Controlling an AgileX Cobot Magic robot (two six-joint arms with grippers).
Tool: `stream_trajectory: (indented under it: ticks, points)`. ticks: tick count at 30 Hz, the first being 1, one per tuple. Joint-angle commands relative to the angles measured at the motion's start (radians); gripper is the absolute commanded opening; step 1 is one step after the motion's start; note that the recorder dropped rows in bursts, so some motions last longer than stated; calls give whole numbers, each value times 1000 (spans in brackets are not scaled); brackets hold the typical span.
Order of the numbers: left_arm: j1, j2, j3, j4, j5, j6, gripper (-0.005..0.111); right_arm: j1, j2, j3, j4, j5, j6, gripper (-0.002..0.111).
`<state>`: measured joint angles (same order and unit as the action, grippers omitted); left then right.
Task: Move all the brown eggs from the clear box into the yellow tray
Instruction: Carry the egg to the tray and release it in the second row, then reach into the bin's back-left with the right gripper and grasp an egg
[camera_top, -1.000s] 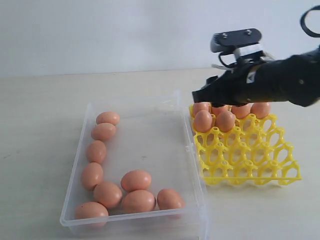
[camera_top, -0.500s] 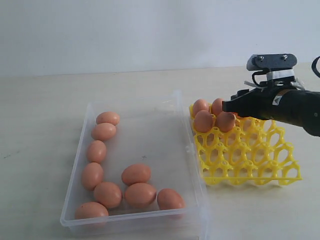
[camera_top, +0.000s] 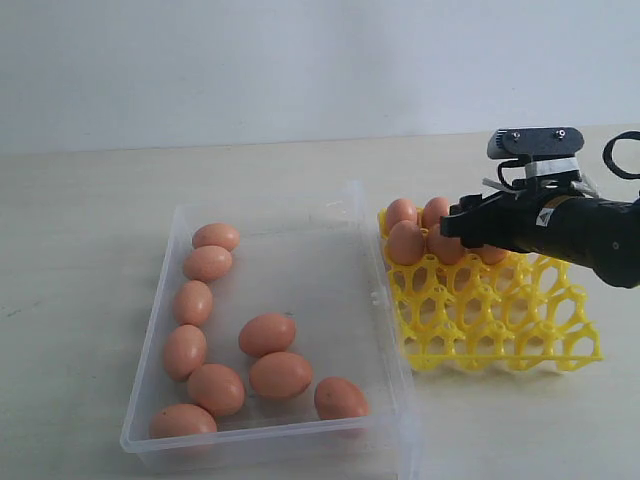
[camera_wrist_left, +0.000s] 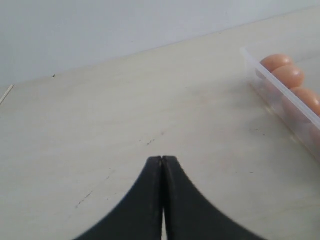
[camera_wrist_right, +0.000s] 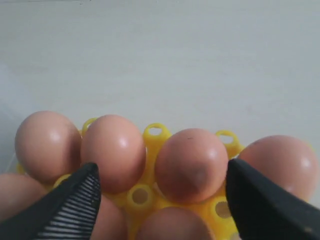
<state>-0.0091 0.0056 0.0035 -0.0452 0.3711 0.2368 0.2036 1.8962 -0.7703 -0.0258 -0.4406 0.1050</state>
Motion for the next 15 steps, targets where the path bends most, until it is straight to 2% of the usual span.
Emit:
stream_trajectory:
  ticks: [1, 5, 6, 10, 15]
  points:
    - [-3, -6, -4, -4, -7, 0, 0, -5, -75, 3, -11, 44, 1, 55]
    - [-3, -6, -4, -4, -7, 0, 0, 20, -214, -30, -35, 177, -4, 8]
    - [-3, -6, -4, -4, -7, 0, 0, 35, -245, -54, -43, 232, -4, 0]
    - [-3, -6, -4, -4, -7, 0, 0, 125, -302, -186, -57, 482, -40, 0]
    - [-3, -6, -4, -4, -7, 0, 0, 306, -266, -407, -54, 863, -377, 0]
